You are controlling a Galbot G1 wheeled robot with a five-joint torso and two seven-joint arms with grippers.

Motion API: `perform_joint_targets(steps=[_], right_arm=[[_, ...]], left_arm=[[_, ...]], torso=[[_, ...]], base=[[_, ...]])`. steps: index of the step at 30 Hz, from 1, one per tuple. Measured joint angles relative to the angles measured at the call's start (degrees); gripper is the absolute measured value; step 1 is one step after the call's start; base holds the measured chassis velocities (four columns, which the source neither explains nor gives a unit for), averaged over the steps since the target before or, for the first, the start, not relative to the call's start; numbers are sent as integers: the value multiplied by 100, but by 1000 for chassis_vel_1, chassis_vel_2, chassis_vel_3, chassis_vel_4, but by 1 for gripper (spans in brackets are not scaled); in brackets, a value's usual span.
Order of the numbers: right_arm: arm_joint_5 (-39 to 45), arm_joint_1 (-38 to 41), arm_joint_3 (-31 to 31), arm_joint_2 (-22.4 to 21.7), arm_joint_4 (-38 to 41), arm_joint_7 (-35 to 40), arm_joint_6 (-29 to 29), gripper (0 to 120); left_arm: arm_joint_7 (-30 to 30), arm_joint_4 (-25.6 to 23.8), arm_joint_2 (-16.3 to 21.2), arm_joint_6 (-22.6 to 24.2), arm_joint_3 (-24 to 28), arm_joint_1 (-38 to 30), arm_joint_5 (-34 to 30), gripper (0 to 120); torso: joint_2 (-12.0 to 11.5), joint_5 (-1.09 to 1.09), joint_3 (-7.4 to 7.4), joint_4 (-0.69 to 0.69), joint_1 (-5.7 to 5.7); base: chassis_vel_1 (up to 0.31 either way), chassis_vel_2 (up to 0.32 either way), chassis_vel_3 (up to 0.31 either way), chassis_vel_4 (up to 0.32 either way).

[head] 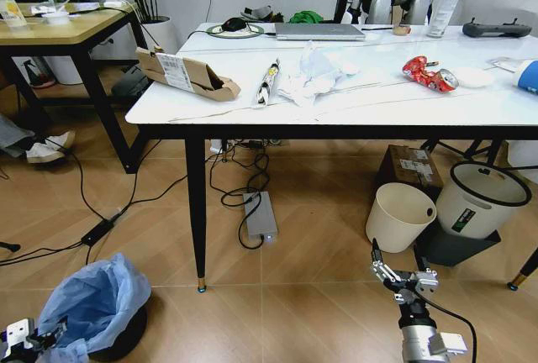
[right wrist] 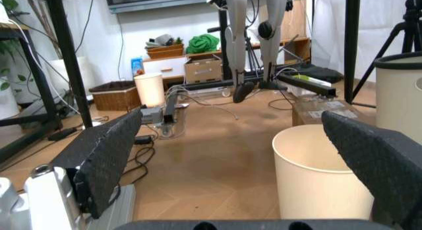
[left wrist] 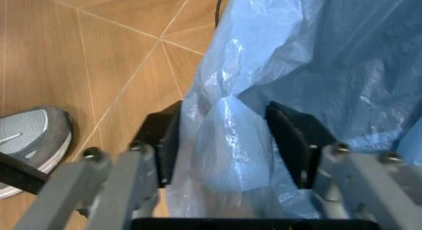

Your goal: Pick up the trash bin and place the trash from the table into it.

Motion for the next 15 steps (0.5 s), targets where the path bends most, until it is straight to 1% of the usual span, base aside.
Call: perform_joint_targets(steps=[1,2,5,6,8,9,10,11,13,15], right_arm=[[-1,-4,2,0,1,1,0,100],[-1,-4,2,0,1,1,0,100],[-4,-9,7,-2,1,2,0,100],[-5,-11,9,-7,1,2,-1,100],[-5,-11,12,-18,1,4,-4,100],[-5,-11,12,-18,1,4,-4,100],[-5,-9,15,-26,1,5,-8,100],[-5,-6,16,-30,2,5,-10,100],[-4,4,19,-45,2,8,-21,100],[-3,12,19,-49,2,9,-25,100]], left_arm=[[3,12,-2,-5,2,-7,6,41],[3,12,-2,-5,2,-7,6,41],[8,38,-13,-21,12,-28,26,29],[9,45,-19,-24,19,-40,34,23],[9,48,-26,-25,27,-52,37,15],[9,48,-26,-25,27,-52,37,15],[9,50,-29,-25,29,-59,37,10],[10,52,-31,-26,30,-62,37,8],[18,53,-34,-25,35,-71,30,1],[22,53,-36,-23,36,-72,24,1]], torso=[[0,0,0,0,0],[0,0,0,0,0],[1,1,0,0,0],[1,0,1,0,0],[1,-1,1,0,0],[1,-1,1,0,0],[1,-1,1,0,0],[1,-1,1,0,0],[2,-1,1,-1,0],[2,-1,1,-1,0]], base=[[0,0,0,0],[0,0,0,0],[0,0,0,0],[0,0,0,0],[0,0,0,0],[0,0,0,0],[0,0,0,0],[0,0,0,0],[0,0,0,0],[0,0,0,0]])
